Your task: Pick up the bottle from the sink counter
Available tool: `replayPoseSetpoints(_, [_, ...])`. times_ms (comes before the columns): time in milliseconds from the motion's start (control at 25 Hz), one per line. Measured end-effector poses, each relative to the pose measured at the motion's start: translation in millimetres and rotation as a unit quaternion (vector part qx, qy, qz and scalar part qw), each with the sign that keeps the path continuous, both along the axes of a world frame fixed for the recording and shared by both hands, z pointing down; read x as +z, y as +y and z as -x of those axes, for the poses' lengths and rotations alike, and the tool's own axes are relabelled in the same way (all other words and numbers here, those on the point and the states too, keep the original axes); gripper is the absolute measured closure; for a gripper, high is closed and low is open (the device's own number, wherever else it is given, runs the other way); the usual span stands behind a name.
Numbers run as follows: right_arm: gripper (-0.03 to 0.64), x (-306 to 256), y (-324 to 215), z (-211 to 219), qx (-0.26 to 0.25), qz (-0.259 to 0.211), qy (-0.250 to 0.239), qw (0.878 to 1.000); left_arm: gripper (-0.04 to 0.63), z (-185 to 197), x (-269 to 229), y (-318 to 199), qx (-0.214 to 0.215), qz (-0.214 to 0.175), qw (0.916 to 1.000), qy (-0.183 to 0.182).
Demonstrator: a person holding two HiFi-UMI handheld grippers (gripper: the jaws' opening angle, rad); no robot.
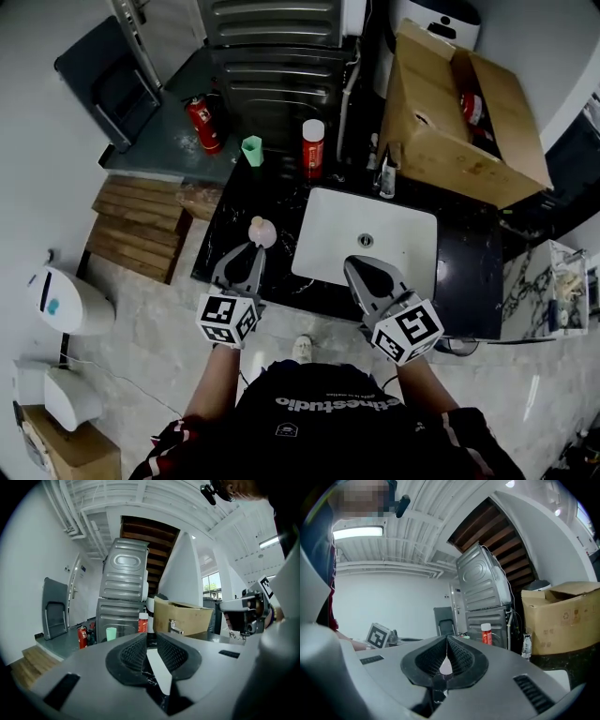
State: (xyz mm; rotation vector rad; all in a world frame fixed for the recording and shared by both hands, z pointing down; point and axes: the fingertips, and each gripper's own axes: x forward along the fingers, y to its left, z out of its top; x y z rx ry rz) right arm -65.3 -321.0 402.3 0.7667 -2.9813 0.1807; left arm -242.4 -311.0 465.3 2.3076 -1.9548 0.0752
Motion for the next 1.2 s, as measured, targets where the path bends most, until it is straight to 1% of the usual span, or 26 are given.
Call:
replayPoseSetpoints(80, [0.578, 8.2, -9.5, 15.2, -0.003, 0.007, 0.006, 1.000, 0.467, 14.1, 23.0, -19.1, -0.003, 0.014, 0.9999, -0.005])
replayPoseSetpoints(120, [0.578, 12.7, -14.7, 21.6, -0.003, 0.011, 0.009, 1.000, 0.438, 20.4, 34.4, -28.6, -0.004, 0.021, 0.9997, -0.008])
replayPoseSetpoints(200, [0.578, 21.5, -25.4, 32.3, 0.000, 0.020, 0.015, 1.000, 0.401, 32.0, 56.4, -46.7, -0.006, 0.032, 0.9994, -0.013])
replayPoseSetpoints(360, [0.578, 40.1, -46.9, 47.4, 0.010, 0.036, 0.027, 0.999, 0.367, 48.6, 101.8, -79.9, -0.012, 0.057, 0.9982, -0.014])
replayPoseSetpoints(520, [0.578, 58.0, -62.7, 58.3, 0.020, 0.055, 0.039, 0.997, 0.362, 54.1, 127.4, -104.3, -0.006, 0.071, 0.9971, -0.026])
replayPoseSetpoints(640, [0.578, 68.2, -70.6, 59.7, 0.029, 0.064, 0.049, 0.996, 0.365, 57.0, 130.2, -113.2, -0.003, 0.061, 0.9975, -0.036])
replayPoseSetpoints(680, [0.578, 71.3, -72.8, 59.0, 0.033, 0.066, 0.052, 0.996, 0.381, 58.5, 129.6, -114.2, -0.005, 0.055, 0.9977, -0.039])
replayPoseSetpoints(720, [0.578, 73.8, -74.7, 57.8, 0.036, 0.068, 0.054, 0.996, 0.423, 59.8, 128.9, -114.7, -0.007, 0.049, 0.9979, -0.042])
replayPoseSetpoints(760, [0.578, 75.6, -76.2, 56.4, 0.039, 0.069, 0.056, 0.995, 0.440, 60.4, 128.5, -114.9, -0.008, 0.045, 0.9980, -0.043])
replayPoseSetpoints(1000, [0.578, 69.5, -76.4, 43.7, 0.059, 0.071, 0.054, 0.994, 0.446, 59.1, 129.7, -112.9, 0.004, 0.043, 0.9984, -0.038])
replayPoseSetpoints(1120, [0.578, 63.5, -71.5, 30.8, 0.066, 0.067, 0.056, 0.994, 0.448, 56.1, 125.9, -108.9, 0.011, 0.041, 0.9981, -0.045])
replayPoseSetpoints(1200, [0.577, 57.8, -68.9, 19.3, 0.069, 0.068, 0.052, 0.994, 0.448, 50.6, 114.8, -104.9, 0.017, 0.037, 0.9979, -0.050])
